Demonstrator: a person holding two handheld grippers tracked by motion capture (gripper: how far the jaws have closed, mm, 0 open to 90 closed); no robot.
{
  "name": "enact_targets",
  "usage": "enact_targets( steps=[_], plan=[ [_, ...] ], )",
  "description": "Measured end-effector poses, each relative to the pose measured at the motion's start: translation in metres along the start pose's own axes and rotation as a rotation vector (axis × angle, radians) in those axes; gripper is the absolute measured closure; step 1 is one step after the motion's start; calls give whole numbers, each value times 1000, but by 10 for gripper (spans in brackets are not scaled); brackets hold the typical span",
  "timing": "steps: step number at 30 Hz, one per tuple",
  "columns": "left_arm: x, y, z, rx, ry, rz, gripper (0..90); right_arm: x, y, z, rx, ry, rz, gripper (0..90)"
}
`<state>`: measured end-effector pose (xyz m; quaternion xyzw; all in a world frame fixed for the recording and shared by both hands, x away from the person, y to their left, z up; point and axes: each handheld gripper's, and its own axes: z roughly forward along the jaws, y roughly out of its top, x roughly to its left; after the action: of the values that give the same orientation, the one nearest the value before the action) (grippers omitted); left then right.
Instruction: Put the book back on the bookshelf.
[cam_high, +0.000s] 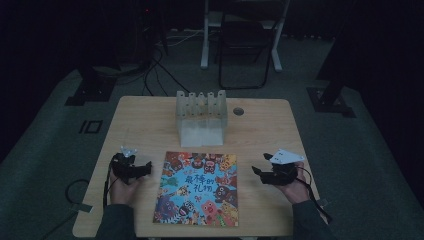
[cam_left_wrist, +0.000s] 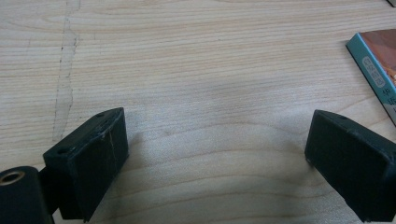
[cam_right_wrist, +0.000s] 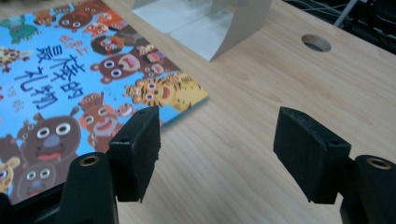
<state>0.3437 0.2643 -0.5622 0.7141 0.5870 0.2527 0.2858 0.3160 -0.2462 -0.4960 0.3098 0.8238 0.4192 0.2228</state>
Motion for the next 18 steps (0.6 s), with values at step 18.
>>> enact_targets(
  steps=[18],
  plan=[
    [0, 0, 0, 1, -2, 3, 59, 3, 26, 28, 2, 60, -12, 296]
  ],
)
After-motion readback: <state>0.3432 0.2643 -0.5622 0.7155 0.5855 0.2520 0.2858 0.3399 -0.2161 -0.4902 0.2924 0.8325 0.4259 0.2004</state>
